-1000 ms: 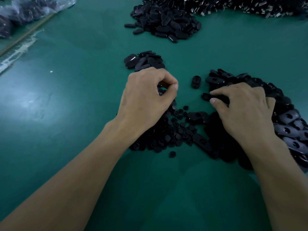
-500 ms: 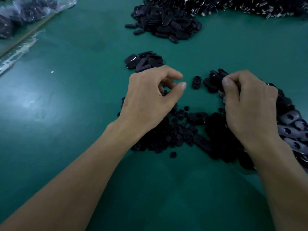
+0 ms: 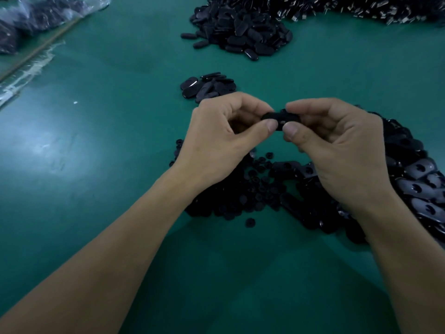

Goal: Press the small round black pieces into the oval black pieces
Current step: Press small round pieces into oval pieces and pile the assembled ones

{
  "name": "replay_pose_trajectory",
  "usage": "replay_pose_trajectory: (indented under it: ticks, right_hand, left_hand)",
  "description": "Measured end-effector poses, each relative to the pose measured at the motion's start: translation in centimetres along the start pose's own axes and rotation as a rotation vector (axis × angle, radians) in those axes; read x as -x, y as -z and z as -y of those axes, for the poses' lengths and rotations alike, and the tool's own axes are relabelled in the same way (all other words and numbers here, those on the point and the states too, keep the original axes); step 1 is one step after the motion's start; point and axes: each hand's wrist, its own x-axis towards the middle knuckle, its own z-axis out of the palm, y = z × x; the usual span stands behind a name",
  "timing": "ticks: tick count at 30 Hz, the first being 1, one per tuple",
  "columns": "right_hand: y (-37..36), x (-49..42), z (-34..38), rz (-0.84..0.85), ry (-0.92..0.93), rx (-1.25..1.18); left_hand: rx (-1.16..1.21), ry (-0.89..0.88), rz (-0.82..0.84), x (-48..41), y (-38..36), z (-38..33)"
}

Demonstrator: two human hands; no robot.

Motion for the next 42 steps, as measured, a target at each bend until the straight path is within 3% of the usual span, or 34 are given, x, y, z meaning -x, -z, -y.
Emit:
replay_pose_trajectory:
  ticks: [8,12,14,16,19,37,42]
  right_hand:
    - [-0.6,0.2,-0.1,-0.056,-0.057,0.039]
    - [-0.8,0.7,-0.6,0.014,-0.018,0.562]
    - [-1.1,0.9,-0.4,0.173,0.044,0.802]
    - [-1.6,1.1,0.1,0.341,0.053,0.879]
    - [-2.2,1.4,0.7,0.451,0.026,0.881]
    - [-2.5,1.6,0.4,0.372,0.034,0.823]
    - [-2.6,1.7,0.2,0.308,0.071,0.687]
  left_hand:
    - [-0.003,-0.017,-0.055,-0.3,0.1,0.4]
    - [-0.017,-0.009,-0.201,-0.6,0.1,0.6]
    - [-0.027,-0.001,-0.261,-0.8,0.2,0.6]
    - [-0.036,0.005,-0.292,-0.8,0.3,0.6]
    - [-0.058,0.005,-0.288,-0.8,0.3,0.6]
    - [-0.071,0.007,-0.249,-0.8,0.2,1.0]
    - [-0.059,0.011,-0.261,-0.7,0.3,0.8]
